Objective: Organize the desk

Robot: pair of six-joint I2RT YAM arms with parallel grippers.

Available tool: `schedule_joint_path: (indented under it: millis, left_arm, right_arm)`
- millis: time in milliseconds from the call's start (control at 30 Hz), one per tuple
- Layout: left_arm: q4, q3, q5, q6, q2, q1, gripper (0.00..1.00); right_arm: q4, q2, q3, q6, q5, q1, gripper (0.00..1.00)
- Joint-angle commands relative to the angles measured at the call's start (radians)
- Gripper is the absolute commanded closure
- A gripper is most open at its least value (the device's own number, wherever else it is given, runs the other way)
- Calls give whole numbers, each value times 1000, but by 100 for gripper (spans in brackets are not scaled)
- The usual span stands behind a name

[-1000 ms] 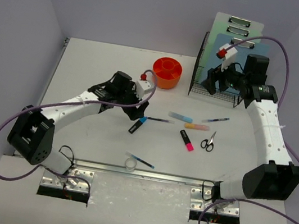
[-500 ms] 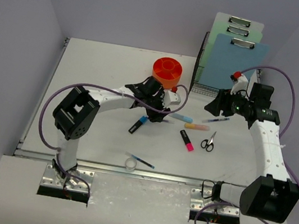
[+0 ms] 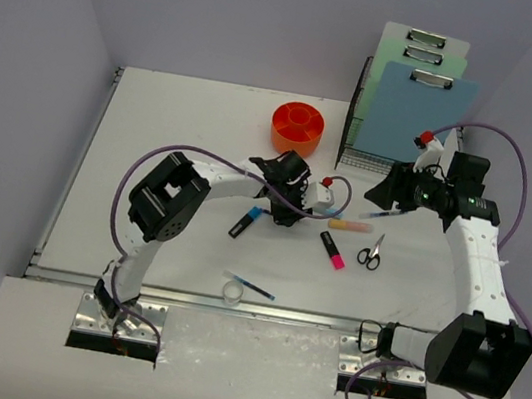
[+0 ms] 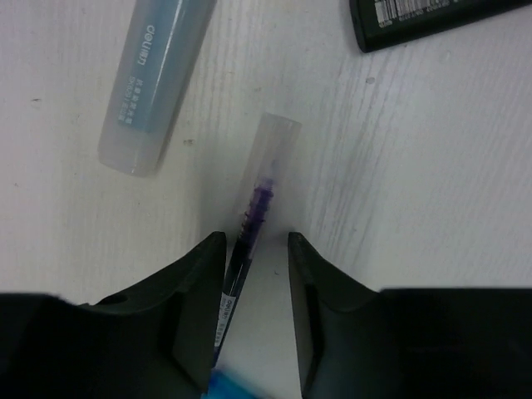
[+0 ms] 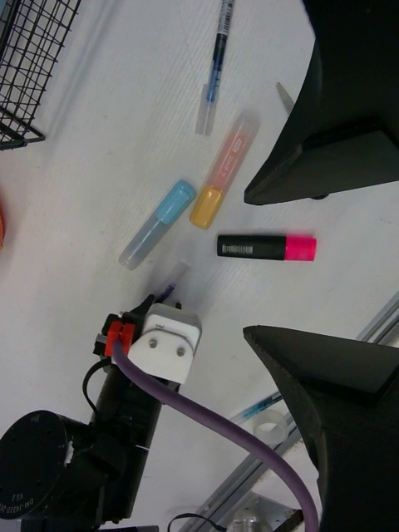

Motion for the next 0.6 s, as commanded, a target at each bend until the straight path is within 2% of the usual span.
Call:
schedule_joint_path:
  millis: [0,67,200,433,567]
  left_arm:
    - [-36,43,-21,13,53,-1,77]
    - [-13,58,-25,4,59,-3,88]
    - [62,96,-43,-11,44,-2,100]
    - [191,120,0,-113,-96,36,100]
    - [284,66,72,-273,-211,87,100]
  right_arm:
    - [13,4,33,24,-31,-6,40]
    - [21,2,35,37,-33,-6,40]
    - [47,1,36,75,-45,-6,42]
    - [117,-5,35,162,-96,-6,44]
    - [171,16,35,248,-173,-5,46]
